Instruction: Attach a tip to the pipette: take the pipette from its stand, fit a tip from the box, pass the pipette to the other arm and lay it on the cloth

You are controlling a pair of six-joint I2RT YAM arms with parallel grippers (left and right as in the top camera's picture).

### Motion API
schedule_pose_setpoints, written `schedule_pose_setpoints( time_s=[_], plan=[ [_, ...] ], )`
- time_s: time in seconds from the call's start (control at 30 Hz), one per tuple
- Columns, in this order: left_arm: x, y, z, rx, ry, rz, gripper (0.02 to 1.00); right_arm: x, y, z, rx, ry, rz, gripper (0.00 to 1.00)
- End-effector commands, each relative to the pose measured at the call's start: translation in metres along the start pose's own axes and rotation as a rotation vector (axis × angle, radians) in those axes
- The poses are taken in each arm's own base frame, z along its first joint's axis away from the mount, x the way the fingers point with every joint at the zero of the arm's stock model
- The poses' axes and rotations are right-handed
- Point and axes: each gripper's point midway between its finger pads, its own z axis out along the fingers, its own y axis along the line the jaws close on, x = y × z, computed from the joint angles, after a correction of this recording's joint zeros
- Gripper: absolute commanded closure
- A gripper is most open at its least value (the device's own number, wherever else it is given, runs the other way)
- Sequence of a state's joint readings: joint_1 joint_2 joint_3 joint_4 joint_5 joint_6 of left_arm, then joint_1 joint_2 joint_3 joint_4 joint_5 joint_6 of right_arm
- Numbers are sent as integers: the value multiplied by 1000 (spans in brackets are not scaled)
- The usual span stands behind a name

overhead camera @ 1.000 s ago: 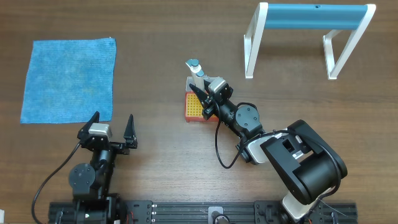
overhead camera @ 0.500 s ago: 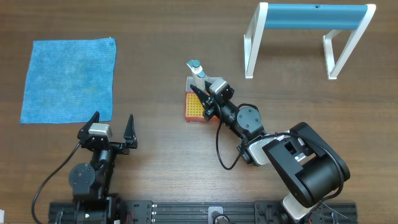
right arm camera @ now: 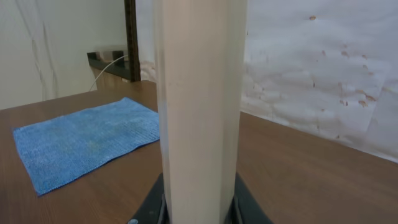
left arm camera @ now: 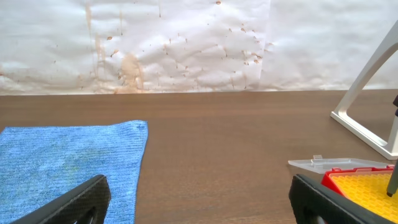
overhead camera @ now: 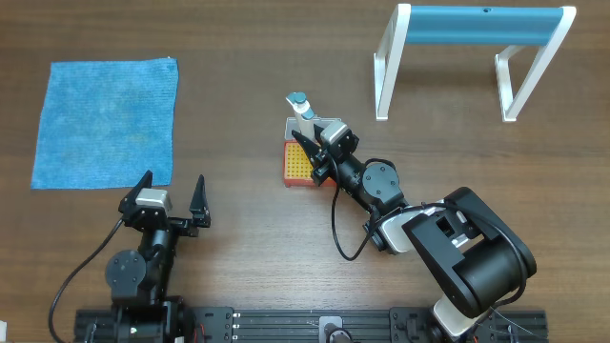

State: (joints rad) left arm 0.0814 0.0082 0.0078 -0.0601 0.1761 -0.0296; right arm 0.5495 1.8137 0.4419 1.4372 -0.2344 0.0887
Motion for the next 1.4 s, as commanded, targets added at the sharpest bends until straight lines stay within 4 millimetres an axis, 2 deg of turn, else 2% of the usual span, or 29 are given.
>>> schedule_pose_setpoints(
  time_s=[0.03,0.5,0.77,1.03,1.17,1.4],
  plan=[
    [1,0,0,-3,2,9,91,-2,-5,-2,19,-6,1,919],
    [1,0,0,-3,2,9,91,8,-6,1,20,13,6,919],
    [1,0,0,-3,2,9,91,39,-6,0,20,81,23,919],
    [1,0,0,-3,2,9,88,50,-4,-9,21,117,31,921],
    [1,0,0,-3,2,9,91,46,-4,-8,21,105,28,919],
    [1,0,0,-3,2,9,88,5,-5,1,18,-1,3,921]
  ],
)
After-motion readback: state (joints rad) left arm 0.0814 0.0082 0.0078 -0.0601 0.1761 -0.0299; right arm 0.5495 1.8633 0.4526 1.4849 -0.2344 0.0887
